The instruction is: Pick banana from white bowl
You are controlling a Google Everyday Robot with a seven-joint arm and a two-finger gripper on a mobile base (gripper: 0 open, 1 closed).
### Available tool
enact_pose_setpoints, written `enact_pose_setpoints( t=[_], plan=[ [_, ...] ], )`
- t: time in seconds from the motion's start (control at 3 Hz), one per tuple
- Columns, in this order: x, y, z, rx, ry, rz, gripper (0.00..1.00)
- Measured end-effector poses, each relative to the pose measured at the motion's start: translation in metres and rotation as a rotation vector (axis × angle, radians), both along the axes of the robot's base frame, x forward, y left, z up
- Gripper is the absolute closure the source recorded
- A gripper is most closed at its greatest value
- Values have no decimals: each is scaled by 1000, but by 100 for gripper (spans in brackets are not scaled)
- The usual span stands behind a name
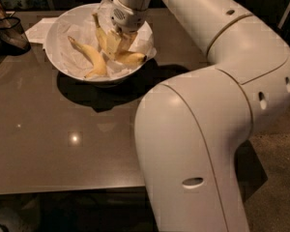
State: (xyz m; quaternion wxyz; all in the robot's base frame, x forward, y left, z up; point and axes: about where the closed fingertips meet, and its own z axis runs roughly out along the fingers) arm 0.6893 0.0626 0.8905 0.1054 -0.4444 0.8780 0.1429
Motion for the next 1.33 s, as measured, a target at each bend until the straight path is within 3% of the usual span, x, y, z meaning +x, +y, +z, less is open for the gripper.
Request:
enact_pose_setpoints(
  t=[0.67, 1.0, 1.33],
  plan=[
    [-36, 3, 47, 26, -47, 143, 100],
    [-71, 11, 75, 42, -76, 286, 100],
    [-69, 16, 79, 55, -104, 300, 100]
  ],
)
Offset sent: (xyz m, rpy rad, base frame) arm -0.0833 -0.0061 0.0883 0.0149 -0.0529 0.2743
